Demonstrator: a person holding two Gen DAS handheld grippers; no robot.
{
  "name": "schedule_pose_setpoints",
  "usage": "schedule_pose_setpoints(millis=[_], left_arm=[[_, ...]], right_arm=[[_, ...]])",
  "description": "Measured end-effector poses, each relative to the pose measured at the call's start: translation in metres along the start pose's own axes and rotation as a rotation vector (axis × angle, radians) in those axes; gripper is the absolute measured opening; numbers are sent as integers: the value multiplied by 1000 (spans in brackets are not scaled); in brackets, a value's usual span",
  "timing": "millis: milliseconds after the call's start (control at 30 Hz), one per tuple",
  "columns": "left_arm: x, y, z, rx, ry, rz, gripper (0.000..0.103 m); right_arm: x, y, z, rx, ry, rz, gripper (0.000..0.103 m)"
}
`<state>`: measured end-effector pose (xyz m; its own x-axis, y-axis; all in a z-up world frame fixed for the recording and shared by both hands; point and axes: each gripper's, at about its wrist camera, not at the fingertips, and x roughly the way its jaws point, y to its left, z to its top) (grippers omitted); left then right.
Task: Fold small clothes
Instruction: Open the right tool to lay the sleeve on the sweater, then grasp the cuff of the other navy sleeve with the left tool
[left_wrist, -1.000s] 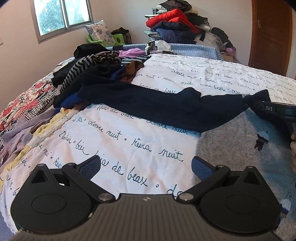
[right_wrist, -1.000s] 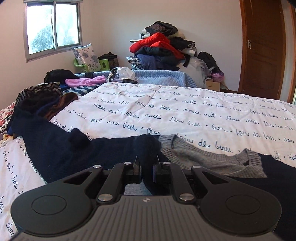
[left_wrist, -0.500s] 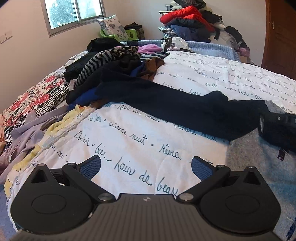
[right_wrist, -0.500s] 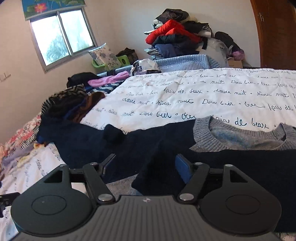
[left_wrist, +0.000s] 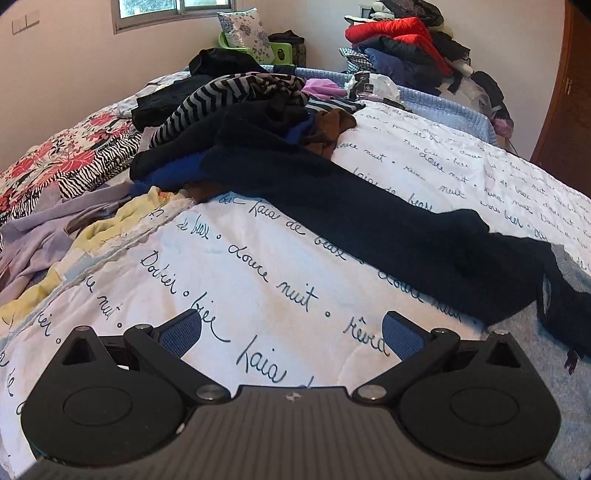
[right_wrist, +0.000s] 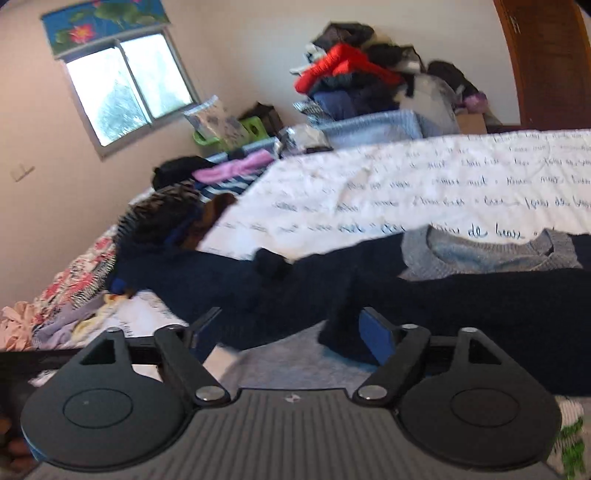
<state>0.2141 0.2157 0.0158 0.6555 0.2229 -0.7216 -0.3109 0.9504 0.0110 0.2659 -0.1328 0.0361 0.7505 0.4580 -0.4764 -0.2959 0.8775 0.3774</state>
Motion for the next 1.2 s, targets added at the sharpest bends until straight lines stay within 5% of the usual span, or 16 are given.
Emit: schedule_pose_setpoints(millis=[400, 633, 867, 1100, 1200], left_arm=[[55, 16, 29, -69, 42, 106, 103], [84, 50, 39, -249, 90, 12, 103], [108, 94, 59, -402, 45, -79, 103], [140, 136, 69, -758, 15, -285, 103], [149, 140, 75, -837, -15, -340, 103]], right_arm=[[-44, 38, -44, -170, -9, -26, 86], [-38, 42, -69, -195, 43, -8, 86], [-30, 42, -90, -201, 100, 5, 86], [-31, 40, -90, -191, 96, 3, 86], [-28, 36, -91, -181, 106, -7, 86]])
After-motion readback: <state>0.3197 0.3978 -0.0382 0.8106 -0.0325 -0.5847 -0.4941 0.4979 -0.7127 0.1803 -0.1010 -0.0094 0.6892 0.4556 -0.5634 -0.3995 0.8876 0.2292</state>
